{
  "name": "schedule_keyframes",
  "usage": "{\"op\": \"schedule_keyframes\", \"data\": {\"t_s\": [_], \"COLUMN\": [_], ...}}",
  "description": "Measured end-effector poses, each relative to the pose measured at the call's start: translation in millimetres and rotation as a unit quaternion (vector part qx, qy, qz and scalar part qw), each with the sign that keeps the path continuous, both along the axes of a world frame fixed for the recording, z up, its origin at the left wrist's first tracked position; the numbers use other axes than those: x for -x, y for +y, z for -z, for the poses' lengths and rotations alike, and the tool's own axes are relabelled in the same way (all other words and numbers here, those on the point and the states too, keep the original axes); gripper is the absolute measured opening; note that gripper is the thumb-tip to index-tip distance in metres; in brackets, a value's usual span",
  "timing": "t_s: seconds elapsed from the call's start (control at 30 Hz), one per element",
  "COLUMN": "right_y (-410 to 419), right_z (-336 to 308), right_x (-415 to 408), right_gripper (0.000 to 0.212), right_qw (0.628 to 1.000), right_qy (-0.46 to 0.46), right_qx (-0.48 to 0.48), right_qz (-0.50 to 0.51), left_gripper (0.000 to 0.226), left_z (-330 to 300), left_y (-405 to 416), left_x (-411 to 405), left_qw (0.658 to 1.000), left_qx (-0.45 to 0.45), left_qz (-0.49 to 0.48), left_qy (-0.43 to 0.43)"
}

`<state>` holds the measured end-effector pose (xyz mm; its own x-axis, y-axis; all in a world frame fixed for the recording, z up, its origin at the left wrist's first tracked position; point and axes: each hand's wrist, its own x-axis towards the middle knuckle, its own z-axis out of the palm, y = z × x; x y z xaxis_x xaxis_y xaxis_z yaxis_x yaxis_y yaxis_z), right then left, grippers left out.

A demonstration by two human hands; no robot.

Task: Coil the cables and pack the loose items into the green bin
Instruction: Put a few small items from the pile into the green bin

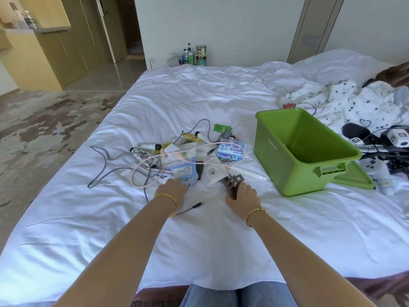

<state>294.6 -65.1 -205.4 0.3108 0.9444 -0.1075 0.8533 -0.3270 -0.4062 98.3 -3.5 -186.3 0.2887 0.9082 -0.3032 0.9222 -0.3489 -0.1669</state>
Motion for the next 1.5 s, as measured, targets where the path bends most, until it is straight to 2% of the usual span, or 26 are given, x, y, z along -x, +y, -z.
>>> {"op": "schedule_keyframes", "data": {"t_s": [0.07,0.17,0.23,0.47,0.6,0.77,0.83,1.0,1.13,1.23,1.37,1.43,1.5], "right_y": [2.5,6.4,9.0,21.9,25.4,25.2,24.8,22.2,17.0,9.7,0.0,-3.9,-7.1], "right_z": [1.0,2.0,3.0,6.2,8.1,7.1,4.3,-8.2,-20.8,-30.2,-50.5,-60.7,-70.6], "right_x": [2.2,4.5,6.2,13.0,10.6,6.2,3.7,-2.2,-1.7,-3.7,-10.2,-15.1,-21.1], "right_gripper": [0.041,0.038,0.034,0.033,0.034,0.035,0.035,0.033,0.031,0.029,0.027,0.021,0.017], "right_qw": [1.000,1.000,0.999,0.999,0.999,0.998,0.998,0.991,0.979,0.968,0.939,0.925,0.916], "right_qy": [-0.004,0.018,0.038,0.039,0.021,0.025,0.049,0.128,0.189,0.223,0.280,0.295,0.302], "right_qx": [-0.003,-0.017,-0.020,-0.013,-0.009,-0.015,-0.023,-0.046,-0.078,-0.114,-0.189,-0.229,-0.254], "right_qz": [-0.004,-0.001,-0.001,-0.034,-0.047,-0.051,-0.040,0.003,0.018,0.030,0.066,0.072,0.073], "left_gripper": [0.037,0.031,0.036,0.076,0.078,0.079,0.076,0.057,0.043,0.043,0.042,0.042,0.040], "left_z": [1.9,0.3,-0.5,17.4,18.9,10.7,9.2,-8.5,-28.6,-45.6,-65.1,-74.2,-83.1], "left_y": [0.2,6.5,14.1,24.2,30.1,38.0,40.4,40.3,33.6,24.3,10.8,4.9,0.2], "left_x": [-5.0,-5.5,-5.3,-13.1,-28.6,-41.3,-37.0,-18.8,-9.9,-17.4,-37.2,-48.0,-59.5], "left_qw": [1.000,0.986,0.978,0.990,0.994,0.994,0.993,0.977,0.932,0.869,0.798,0.740,0.661], "left_qx": [-0.013,-0.016,-0.021,-0.029,-0.079,-0.086,-0.097,-0.118,-0.154,-0.152,-0.147,-0.134,-0.122], "left_qz": [-0.005,-0.080,-0.094,-0.081,-0.067,-0.066,-0.060,-0.066,-0.110,-0.178,-0.209,-0.232,-0.257], "left_qy": [0.000,-0.144,-0.185,-0.116,-0.040,-0.020,-0.033,-0.166,-0.309,-0.437,-0.546,-0.617,-0.695]}}
